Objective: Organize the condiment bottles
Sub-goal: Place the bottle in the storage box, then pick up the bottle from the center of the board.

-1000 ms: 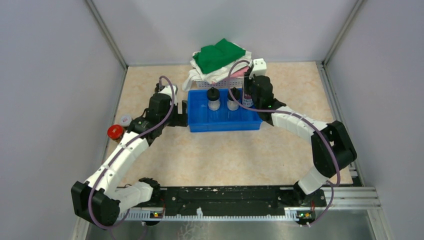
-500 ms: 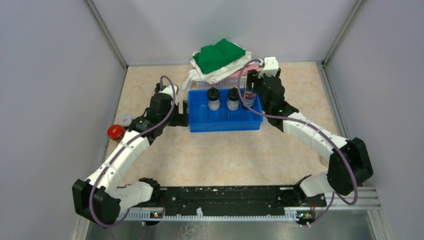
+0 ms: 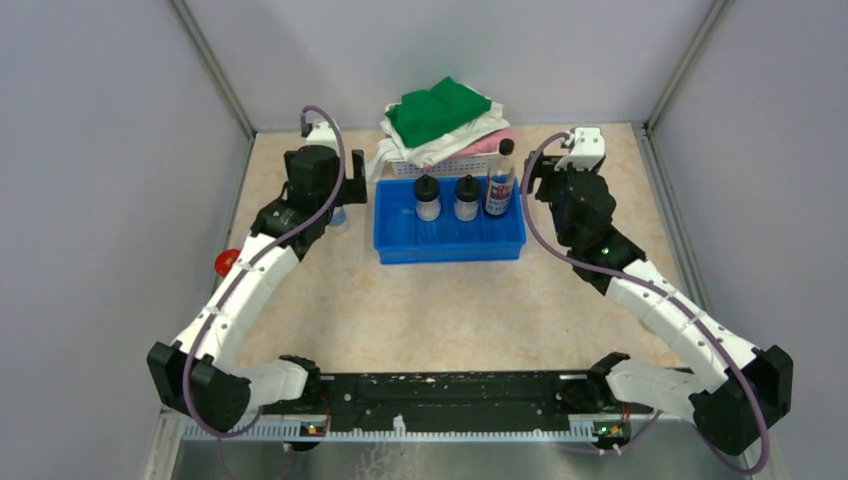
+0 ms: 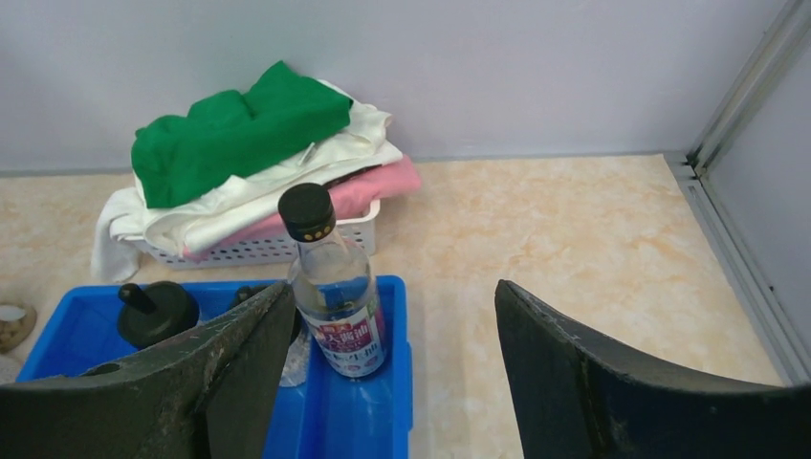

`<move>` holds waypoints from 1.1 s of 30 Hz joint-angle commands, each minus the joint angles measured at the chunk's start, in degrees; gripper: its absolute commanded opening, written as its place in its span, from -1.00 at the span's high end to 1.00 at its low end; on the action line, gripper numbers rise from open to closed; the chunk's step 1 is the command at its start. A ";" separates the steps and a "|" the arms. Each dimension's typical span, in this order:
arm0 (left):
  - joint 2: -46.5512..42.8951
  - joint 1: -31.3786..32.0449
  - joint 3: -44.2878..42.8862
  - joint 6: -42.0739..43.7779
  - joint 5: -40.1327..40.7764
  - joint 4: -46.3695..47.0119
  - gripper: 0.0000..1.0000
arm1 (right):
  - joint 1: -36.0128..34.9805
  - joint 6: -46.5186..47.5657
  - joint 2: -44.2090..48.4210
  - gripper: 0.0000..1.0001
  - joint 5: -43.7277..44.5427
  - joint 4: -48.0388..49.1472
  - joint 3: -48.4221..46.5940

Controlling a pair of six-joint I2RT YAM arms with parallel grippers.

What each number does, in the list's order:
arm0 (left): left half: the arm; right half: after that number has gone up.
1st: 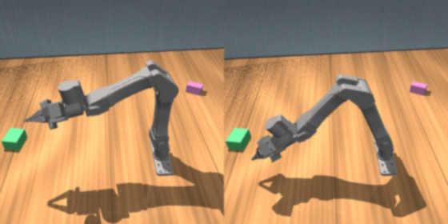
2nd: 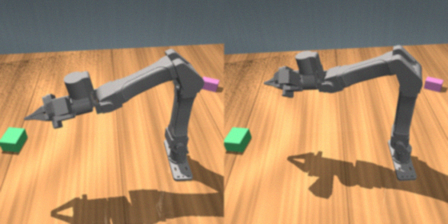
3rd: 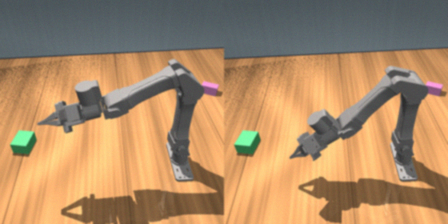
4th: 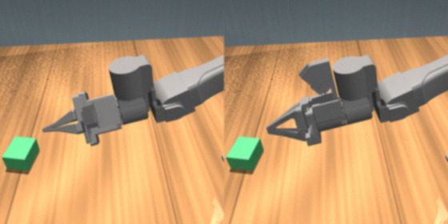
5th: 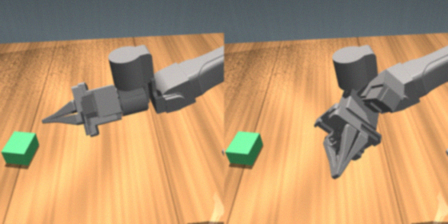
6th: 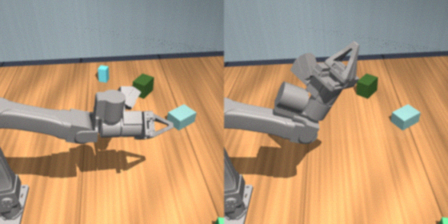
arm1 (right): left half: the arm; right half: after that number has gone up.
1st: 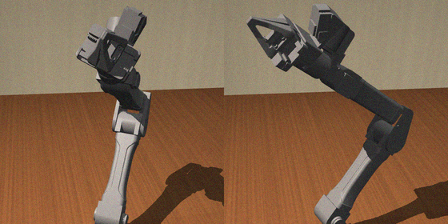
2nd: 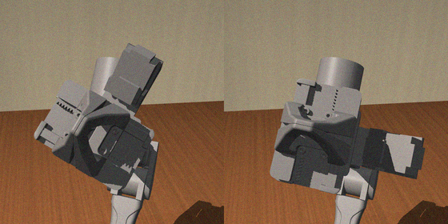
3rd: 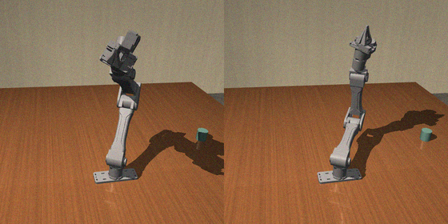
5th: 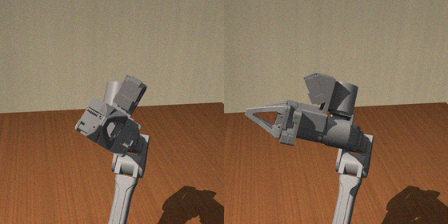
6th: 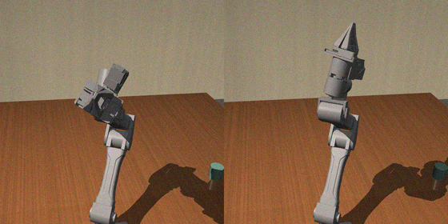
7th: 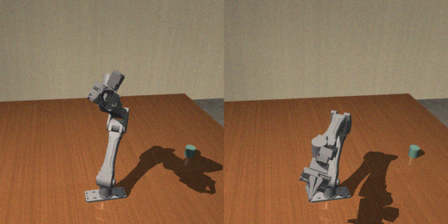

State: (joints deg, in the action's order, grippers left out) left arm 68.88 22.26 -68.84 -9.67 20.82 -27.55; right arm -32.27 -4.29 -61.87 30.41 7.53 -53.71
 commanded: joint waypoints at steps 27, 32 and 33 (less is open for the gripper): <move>17.08 -17.69 -8.01 1.64 -10.95 -1.79 -0.89 | -0.68 -2.49 1.33 -0.53 -3.32 -2.19 4.38; 15.68 -17.45 -3.32 0.10 -13.77 -1.61 -0.88 | -0.69 -2.90 1.13 -0.53 -3.56 -2.00 4.82; 15.48 -17.35 -2.13 -0.06 -13.91 -0.91 -0.88 | -0.69 -2.99 1.09 -0.53 -3.57 -1.99 4.84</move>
State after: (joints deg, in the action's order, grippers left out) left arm 86.72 4.75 -74.72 -8.38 9.58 -28.71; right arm -32.27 -6.28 -61.39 27.38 3.51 -49.12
